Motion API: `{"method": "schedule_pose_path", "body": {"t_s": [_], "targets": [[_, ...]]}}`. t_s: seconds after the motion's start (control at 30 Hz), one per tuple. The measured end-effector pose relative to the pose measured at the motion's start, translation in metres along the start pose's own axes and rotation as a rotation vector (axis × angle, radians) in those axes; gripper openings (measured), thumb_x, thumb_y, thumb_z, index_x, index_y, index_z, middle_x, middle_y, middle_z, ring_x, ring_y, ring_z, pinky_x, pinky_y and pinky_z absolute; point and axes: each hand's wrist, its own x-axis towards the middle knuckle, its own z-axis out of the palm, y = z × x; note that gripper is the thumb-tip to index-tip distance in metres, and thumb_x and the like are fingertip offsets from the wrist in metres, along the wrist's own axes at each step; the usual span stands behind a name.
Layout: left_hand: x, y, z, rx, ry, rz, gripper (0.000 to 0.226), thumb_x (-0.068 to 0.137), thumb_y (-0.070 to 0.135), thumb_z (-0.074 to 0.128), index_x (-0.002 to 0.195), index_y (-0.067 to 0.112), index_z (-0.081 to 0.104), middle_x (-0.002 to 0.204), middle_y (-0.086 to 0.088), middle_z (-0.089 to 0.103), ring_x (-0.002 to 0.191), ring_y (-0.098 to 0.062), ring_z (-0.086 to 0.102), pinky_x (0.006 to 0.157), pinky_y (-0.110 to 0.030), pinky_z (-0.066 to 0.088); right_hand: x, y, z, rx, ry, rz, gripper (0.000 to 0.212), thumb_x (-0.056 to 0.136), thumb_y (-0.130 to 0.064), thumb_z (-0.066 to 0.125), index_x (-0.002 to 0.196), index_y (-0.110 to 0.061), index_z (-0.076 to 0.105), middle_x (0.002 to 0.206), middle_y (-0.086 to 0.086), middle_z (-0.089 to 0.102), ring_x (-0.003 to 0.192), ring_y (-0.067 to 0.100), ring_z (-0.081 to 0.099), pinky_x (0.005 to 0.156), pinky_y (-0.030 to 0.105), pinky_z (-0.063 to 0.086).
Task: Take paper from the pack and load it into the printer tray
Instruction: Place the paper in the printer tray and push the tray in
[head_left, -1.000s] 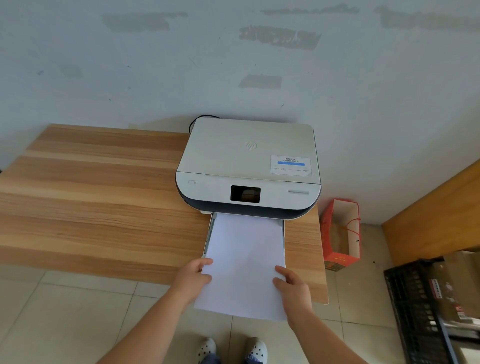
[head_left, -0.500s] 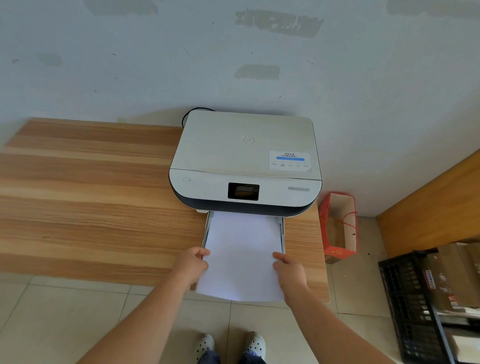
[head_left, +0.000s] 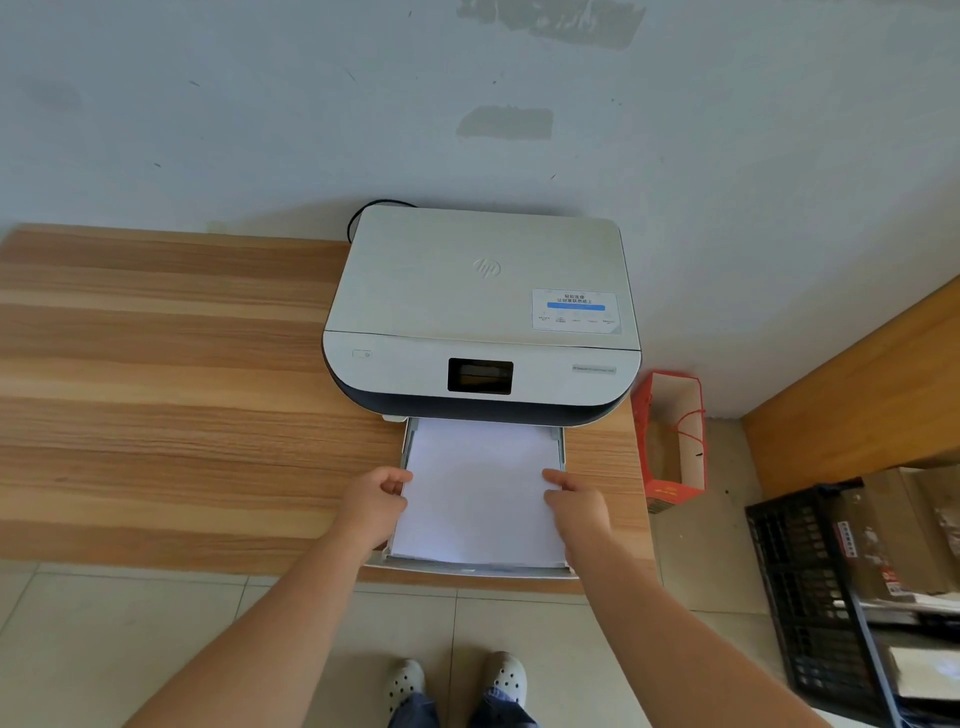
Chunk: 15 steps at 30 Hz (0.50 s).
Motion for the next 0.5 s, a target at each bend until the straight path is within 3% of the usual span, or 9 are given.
{"method": "schedule_pose_path", "body": {"t_s": [0.13,0.27,0.5], "targets": [[0.006,0.005,-0.001,0.055,0.020,0.043,0.040,0.087,-0.007,0.054,0.119,0.016,0.062,0.115,-0.001,0.058,0.105,-0.014,0.052,0.086,-0.026,0.043,0.004,-0.005,0.002,0.034,-0.001,0.024,0.038,0.093,-0.004,0.047,0.118,-0.026,0.065,0.088,0.005,0.064,0.072,0.022,0.055,0.069,0.035,0.054],[0.008,0.005,0.001,0.092,0.021,0.078,0.038,0.088,-0.004,0.057,0.120,0.016,0.062,0.118,-0.003,0.060,0.102,-0.013,0.052,0.083,-0.025,0.044,0.006,-0.009,0.003,-0.035,-0.050,0.000,0.035,0.096,-0.002,0.041,0.117,-0.021,0.061,0.084,-0.001,0.058,0.063,0.012,0.051,0.059,0.022,0.046],[-0.003,0.004,0.014,0.158,0.105,0.129,0.037,0.089,0.002,0.057,0.125,0.011,0.058,0.122,-0.007,0.060,0.097,-0.012,0.052,0.079,-0.024,0.043,0.005,-0.003,0.002,-0.076,0.036,-0.036,0.037,0.096,-0.010,0.046,0.126,-0.025,0.061,0.102,0.001,0.063,0.064,0.015,0.053,0.053,0.023,0.047]]}}
